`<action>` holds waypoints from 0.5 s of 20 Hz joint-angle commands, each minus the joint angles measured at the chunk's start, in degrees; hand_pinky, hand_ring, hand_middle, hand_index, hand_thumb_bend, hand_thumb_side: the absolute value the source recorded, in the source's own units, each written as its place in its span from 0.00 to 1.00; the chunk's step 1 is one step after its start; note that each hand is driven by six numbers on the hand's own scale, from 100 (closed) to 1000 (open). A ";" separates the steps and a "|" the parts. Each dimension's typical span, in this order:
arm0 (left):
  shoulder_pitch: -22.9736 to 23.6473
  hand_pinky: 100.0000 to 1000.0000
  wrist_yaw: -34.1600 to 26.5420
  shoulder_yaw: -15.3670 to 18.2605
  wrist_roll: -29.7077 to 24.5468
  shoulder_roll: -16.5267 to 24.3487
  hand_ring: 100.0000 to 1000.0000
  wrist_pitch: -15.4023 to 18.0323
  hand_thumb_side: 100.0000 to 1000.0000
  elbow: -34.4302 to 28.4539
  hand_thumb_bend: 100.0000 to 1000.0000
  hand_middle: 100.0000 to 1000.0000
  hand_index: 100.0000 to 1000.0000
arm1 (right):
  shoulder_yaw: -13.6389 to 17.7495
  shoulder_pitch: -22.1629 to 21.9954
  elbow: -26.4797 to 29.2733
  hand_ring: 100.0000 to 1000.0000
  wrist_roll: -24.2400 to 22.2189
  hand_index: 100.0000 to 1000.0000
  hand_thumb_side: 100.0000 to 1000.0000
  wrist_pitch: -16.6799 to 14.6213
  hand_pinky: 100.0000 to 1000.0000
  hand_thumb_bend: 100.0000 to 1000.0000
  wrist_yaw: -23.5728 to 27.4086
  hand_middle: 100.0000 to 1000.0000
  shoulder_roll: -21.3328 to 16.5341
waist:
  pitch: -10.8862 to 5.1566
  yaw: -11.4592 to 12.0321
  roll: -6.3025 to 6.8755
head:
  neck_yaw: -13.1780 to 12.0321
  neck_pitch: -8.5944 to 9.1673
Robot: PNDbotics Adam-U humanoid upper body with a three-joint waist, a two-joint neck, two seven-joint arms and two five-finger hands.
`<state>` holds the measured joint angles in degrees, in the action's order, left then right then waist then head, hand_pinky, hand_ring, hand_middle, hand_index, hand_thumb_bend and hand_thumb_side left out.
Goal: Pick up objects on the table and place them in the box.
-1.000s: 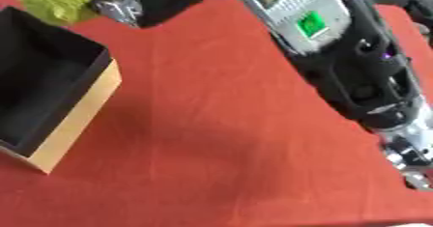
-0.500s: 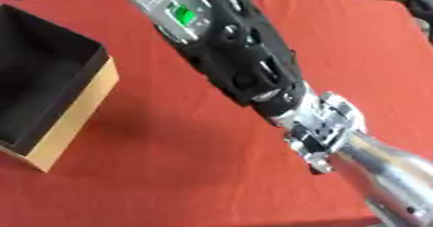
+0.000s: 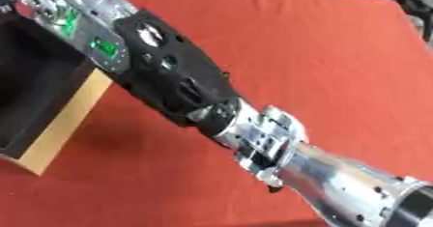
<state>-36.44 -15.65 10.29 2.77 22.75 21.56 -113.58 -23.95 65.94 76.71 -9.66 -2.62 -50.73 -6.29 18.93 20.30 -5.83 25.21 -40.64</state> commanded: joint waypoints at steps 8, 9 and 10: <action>-0.81 0.63 -0.91 0.07 -1.23 0.74 0.53 -0.29 0.00 -1.01 0.10 0.49 0.64 | -0.15 -1.22 -6.37 0.62 3.06 0.60 0.00 0.44 0.67 0.00 -5.51 0.47 2.52 | -0.78 0.45 0.00 | 0.97 1.18; -0.77 0.63 -0.92 0.11 -1.29 0.73 0.53 -0.35 0.00 -1.01 0.10 0.49 0.64 | -0.20 -1.34 -6.57 0.62 2.95 0.60 0.00 0.49 0.67 0.00 -5.71 0.47 2.53 | -0.75 0.41 -0.01 | 0.80 1.25; -0.73 0.63 -0.92 0.14 -1.34 0.72 0.53 -0.39 0.00 -1.01 0.10 0.49 0.64 | -0.27 -1.44 -6.72 0.62 2.65 0.60 0.00 0.57 0.67 0.00 -5.95 0.47 2.54 | -0.72 0.37 0.01 | 0.67 1.29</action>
<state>-36.55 -16.22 10.02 1.64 22.56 21.21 -113.61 -24.56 63.45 69.68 -7.24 -2.18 -56.03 -3.76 19.25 20.65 -6.46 25.94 -40.08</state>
